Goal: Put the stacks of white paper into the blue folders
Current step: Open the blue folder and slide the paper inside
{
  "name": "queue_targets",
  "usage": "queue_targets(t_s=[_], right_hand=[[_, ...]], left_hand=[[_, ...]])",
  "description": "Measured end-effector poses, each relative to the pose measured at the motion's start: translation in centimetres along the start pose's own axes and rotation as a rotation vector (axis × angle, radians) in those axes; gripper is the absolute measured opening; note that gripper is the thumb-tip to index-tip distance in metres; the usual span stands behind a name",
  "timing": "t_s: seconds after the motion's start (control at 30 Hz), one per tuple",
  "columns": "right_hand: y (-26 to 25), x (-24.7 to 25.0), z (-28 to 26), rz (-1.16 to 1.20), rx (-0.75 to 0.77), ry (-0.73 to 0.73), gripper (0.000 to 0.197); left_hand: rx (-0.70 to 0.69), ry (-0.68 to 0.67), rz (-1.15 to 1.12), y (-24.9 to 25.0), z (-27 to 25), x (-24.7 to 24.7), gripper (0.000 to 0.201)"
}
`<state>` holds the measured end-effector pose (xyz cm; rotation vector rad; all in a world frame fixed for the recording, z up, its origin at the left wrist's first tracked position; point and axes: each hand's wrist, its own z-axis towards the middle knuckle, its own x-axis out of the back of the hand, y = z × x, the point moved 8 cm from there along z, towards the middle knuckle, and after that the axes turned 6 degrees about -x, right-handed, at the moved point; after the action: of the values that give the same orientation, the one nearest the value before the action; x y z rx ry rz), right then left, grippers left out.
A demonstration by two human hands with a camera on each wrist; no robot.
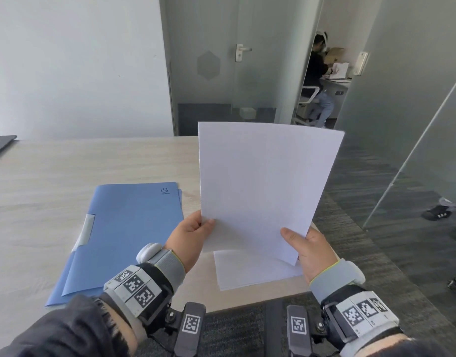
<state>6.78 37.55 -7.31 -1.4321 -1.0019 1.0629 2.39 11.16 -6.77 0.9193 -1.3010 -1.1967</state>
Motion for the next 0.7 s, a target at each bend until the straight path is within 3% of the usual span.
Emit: queue_targets(t_s=[0.23,0.37,0.7], right_hand=[[1.8,0.2,-0.2,-0.014,-0.062,0.006,0.028],[1.8,0.3,-0.1,-0.036,-0.062,0.019,0.017],[1.8,0.4,-0.5,-0.066,-0.066,0.033,0.015]], left_hand=[[0.001,0.008,0.048,-0.1,-0.4,-0.1,0.015],[0.025,0.004,0.05,-0.6,-0.2,-0.1,0.015],[0.021,-0.029,0.062,-0.9,-0.6,-0.3,0.021]])
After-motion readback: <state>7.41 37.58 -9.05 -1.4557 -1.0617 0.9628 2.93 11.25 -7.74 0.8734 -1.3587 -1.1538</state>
